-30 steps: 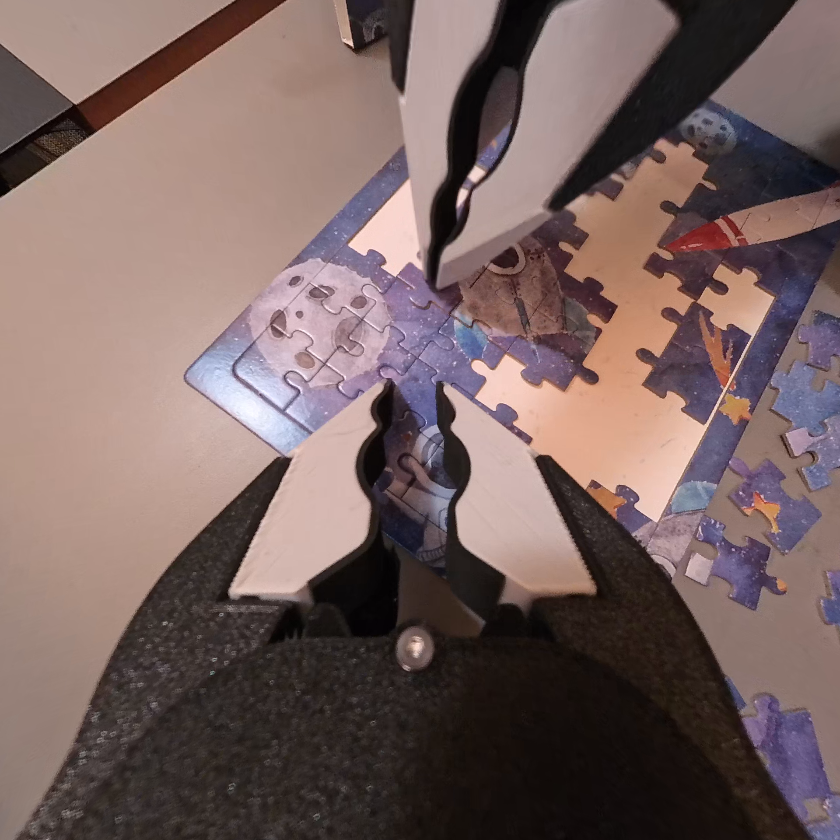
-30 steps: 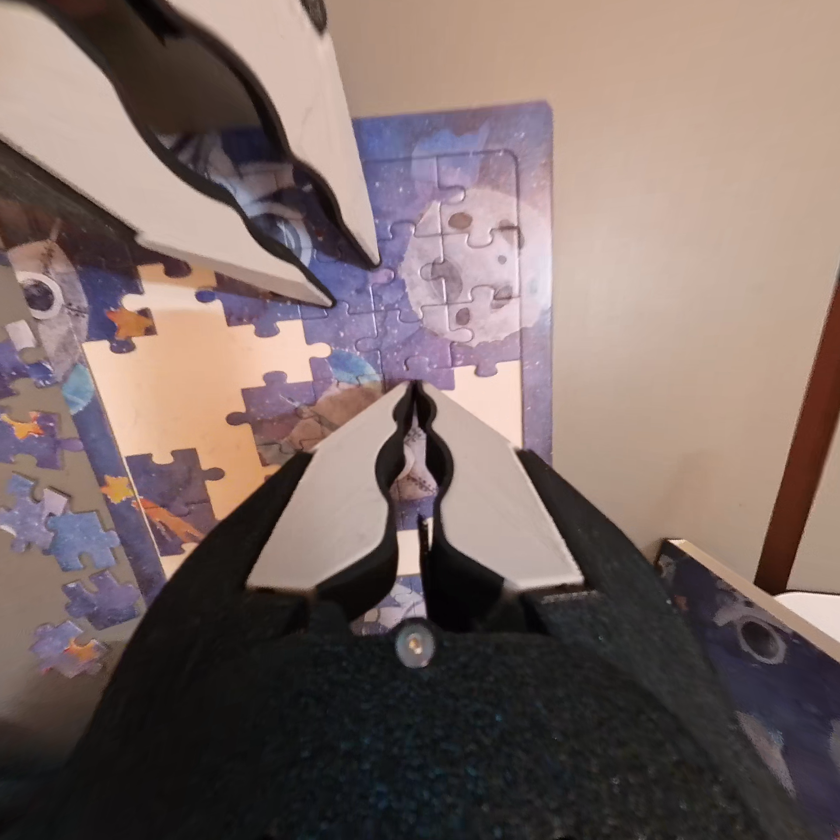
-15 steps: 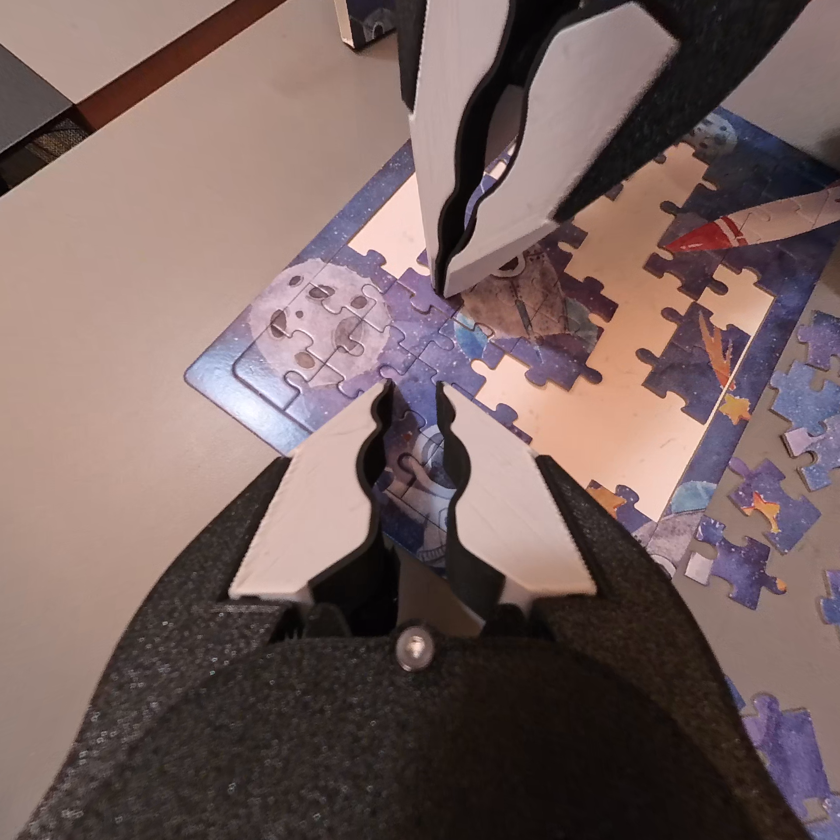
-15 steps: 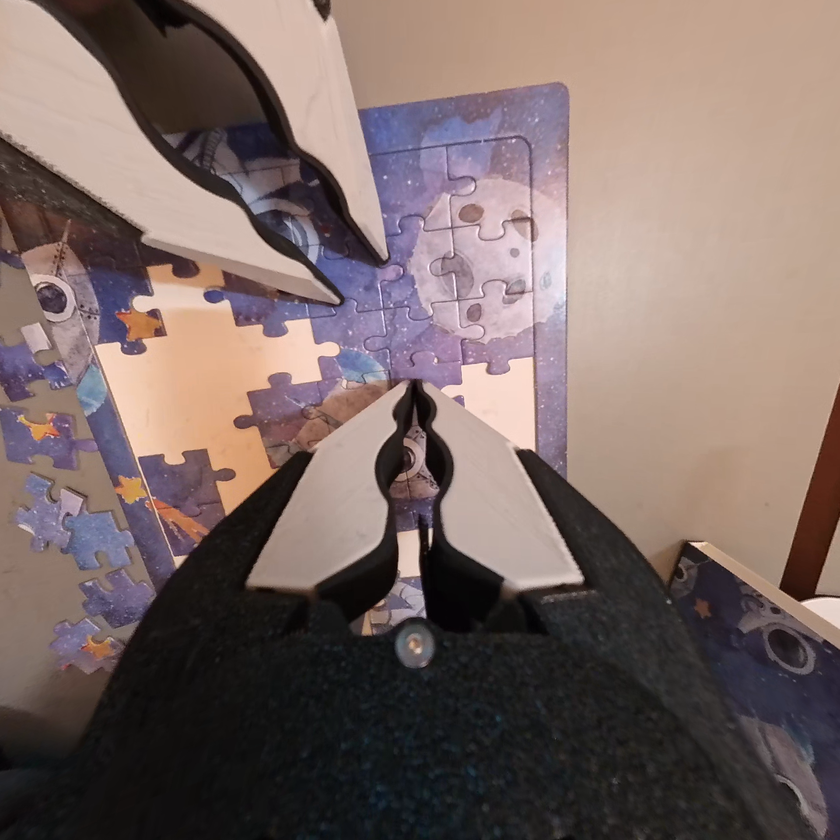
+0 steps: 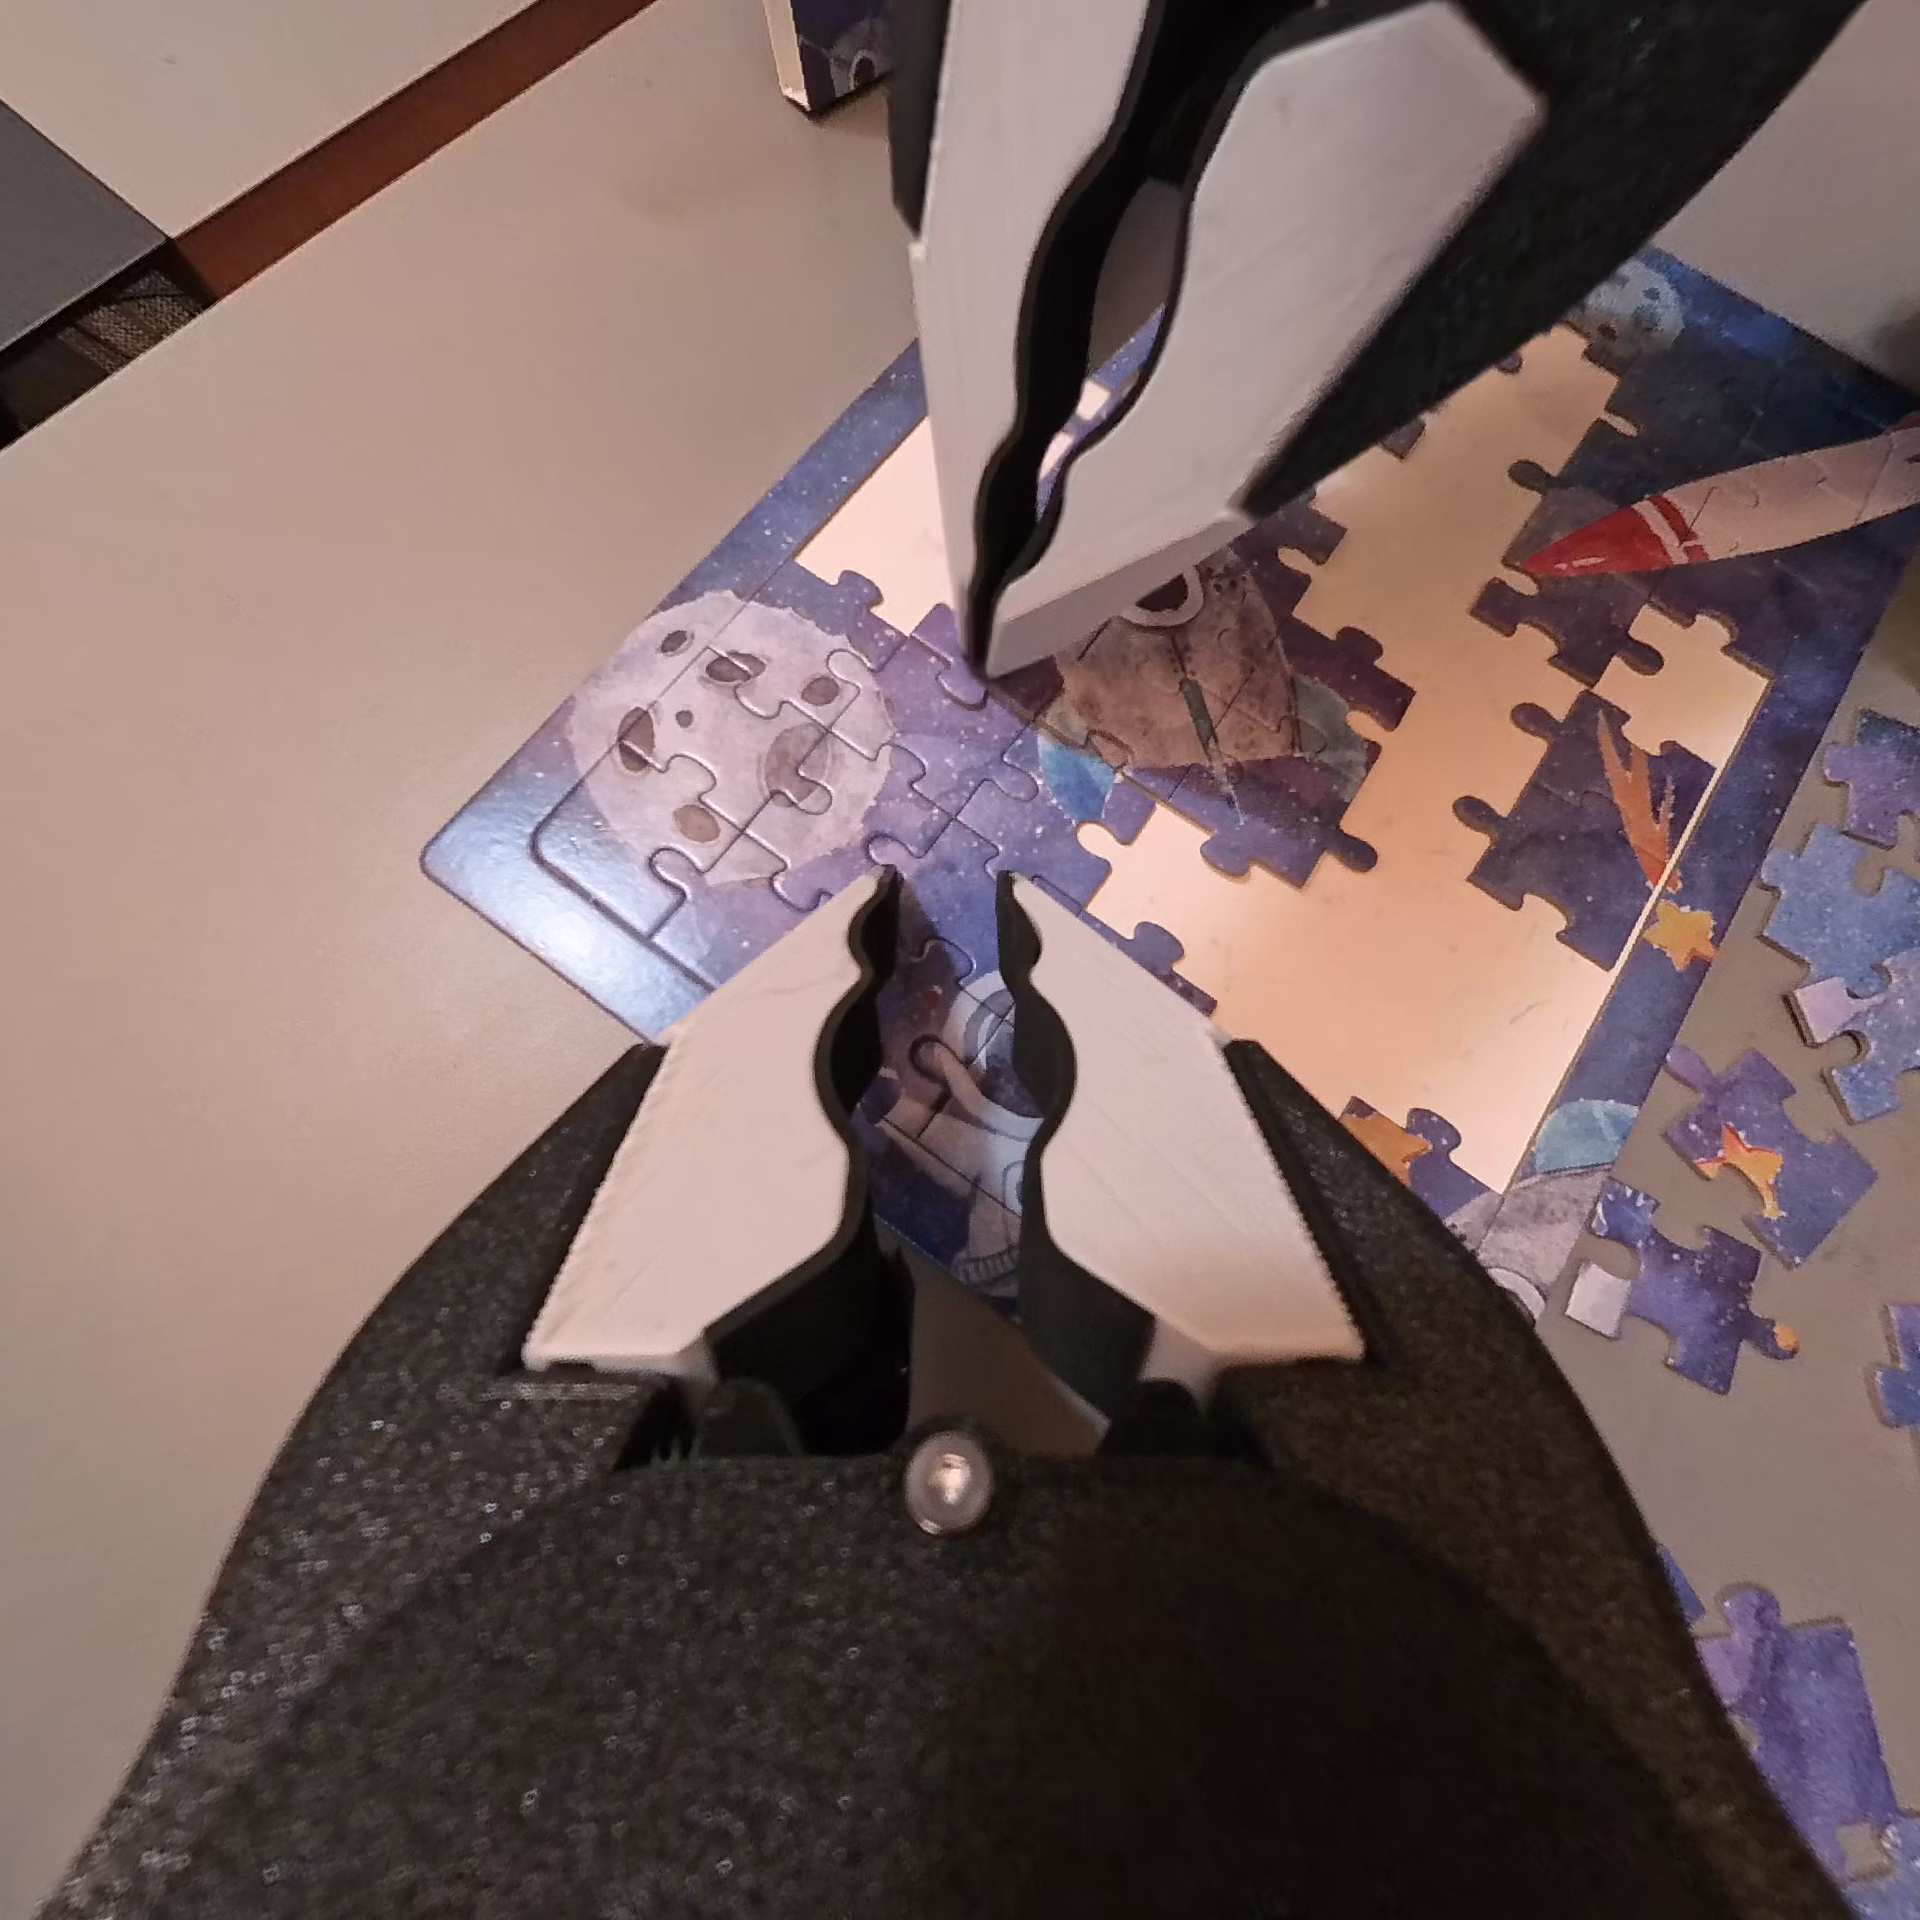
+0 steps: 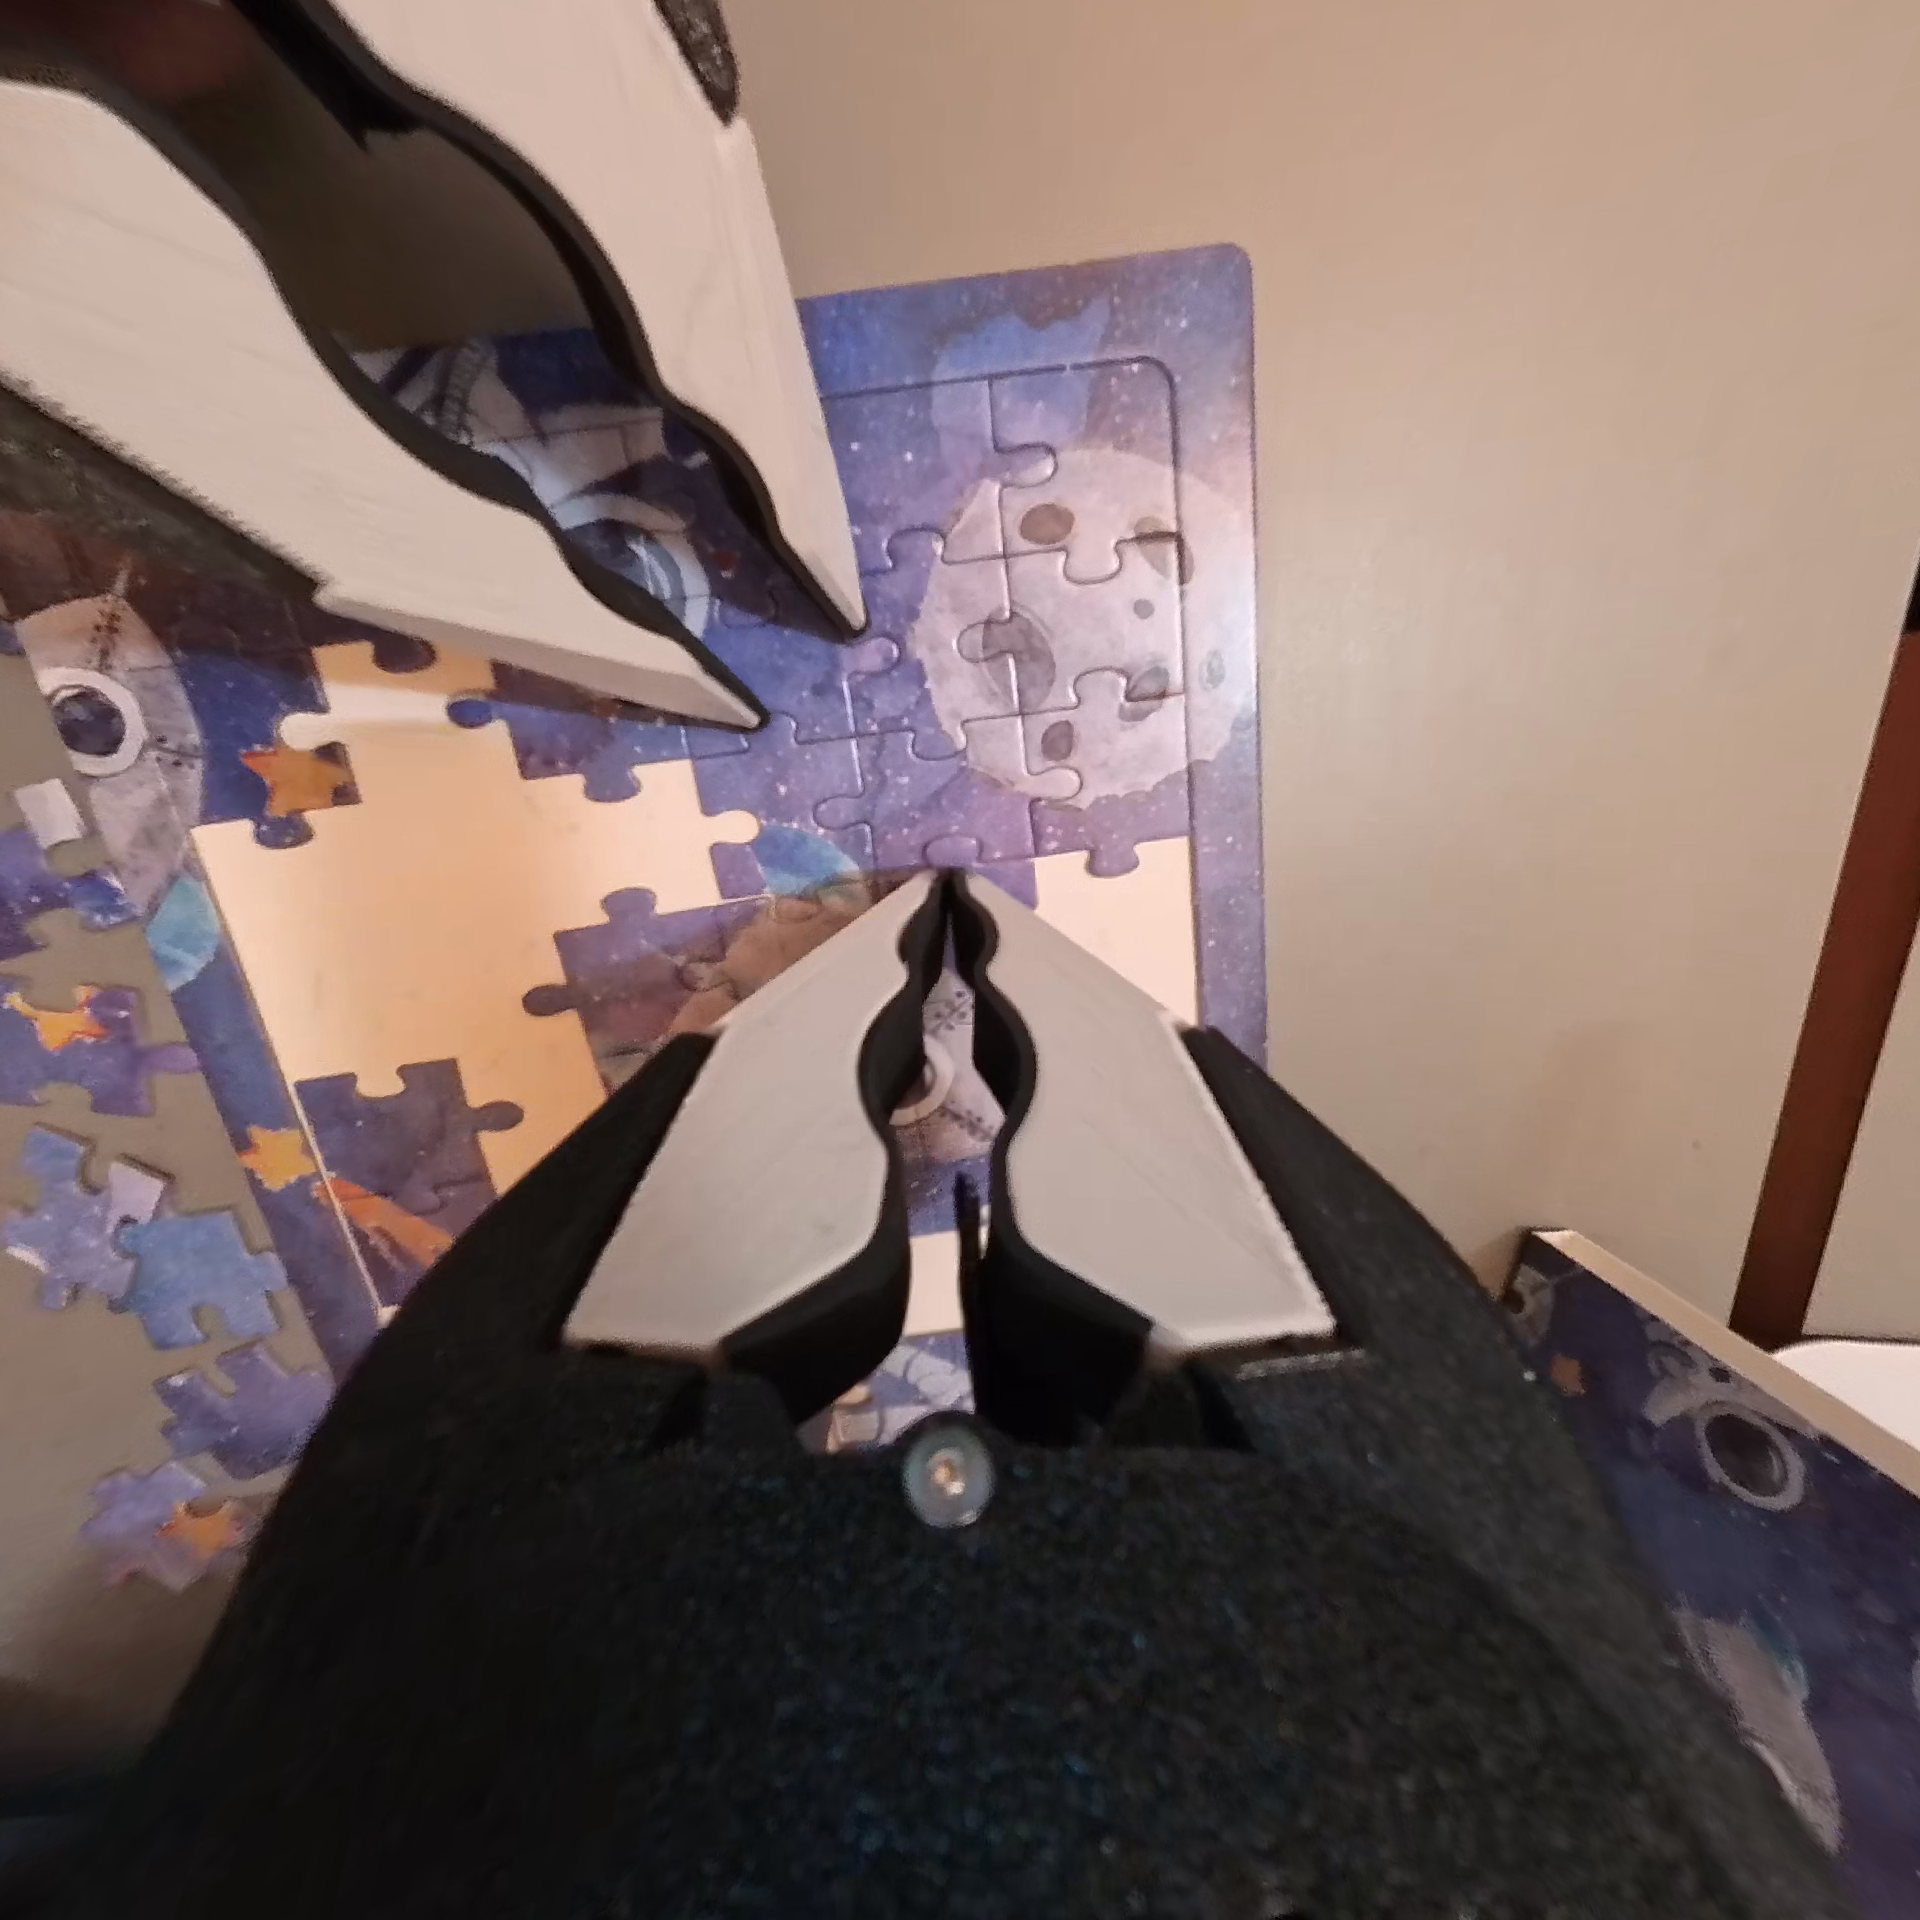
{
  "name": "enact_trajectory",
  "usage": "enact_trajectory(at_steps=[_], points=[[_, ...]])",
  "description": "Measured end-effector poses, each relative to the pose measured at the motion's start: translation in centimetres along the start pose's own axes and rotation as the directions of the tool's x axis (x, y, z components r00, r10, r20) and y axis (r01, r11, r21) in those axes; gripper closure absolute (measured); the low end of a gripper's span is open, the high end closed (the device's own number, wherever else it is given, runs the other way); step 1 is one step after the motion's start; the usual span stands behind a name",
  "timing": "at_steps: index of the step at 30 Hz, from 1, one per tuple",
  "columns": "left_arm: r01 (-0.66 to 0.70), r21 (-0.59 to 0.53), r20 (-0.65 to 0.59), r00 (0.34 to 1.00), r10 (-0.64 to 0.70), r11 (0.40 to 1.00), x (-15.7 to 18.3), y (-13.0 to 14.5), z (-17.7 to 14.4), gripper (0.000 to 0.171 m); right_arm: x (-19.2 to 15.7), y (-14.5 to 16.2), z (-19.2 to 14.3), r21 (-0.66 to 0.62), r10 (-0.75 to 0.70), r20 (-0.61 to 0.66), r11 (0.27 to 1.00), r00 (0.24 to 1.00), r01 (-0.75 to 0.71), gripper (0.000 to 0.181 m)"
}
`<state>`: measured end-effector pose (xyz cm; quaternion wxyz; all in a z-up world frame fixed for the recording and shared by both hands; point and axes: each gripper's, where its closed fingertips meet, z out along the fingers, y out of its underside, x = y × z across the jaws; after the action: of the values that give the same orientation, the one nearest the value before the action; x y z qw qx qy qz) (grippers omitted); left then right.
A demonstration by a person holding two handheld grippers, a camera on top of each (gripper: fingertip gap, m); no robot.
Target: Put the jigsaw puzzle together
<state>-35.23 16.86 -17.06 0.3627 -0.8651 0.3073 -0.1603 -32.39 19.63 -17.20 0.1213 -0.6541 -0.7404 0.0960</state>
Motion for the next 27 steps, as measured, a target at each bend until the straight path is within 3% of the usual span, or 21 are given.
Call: enact_trajectory(at_steps=[16,20,27], points=[[0.004,0.001,-0.003,1.0,-0.004,1.0,0.0,0.0,0.0,0.153,0.3,-0.2,0.5,0.014,0.012,-0.03,1.0,0.999,-0.011,0.181],[0.007,0.001,-0.006,1.0,-0.007,1.0,0.0,0.0,0.0,0.153,0.2,-0.9,-0.2,0.099,0.041,-0.028,0.994,0.999,-0.038,0.181],[0.009,0.001,-0.008,1.0,-0.008,1.0,0.0,0.1,0.0,0.153,-2.1,0.2,-0.2,0.087,0.036,0.017,0.995,0.999,-0.037,0.181]])
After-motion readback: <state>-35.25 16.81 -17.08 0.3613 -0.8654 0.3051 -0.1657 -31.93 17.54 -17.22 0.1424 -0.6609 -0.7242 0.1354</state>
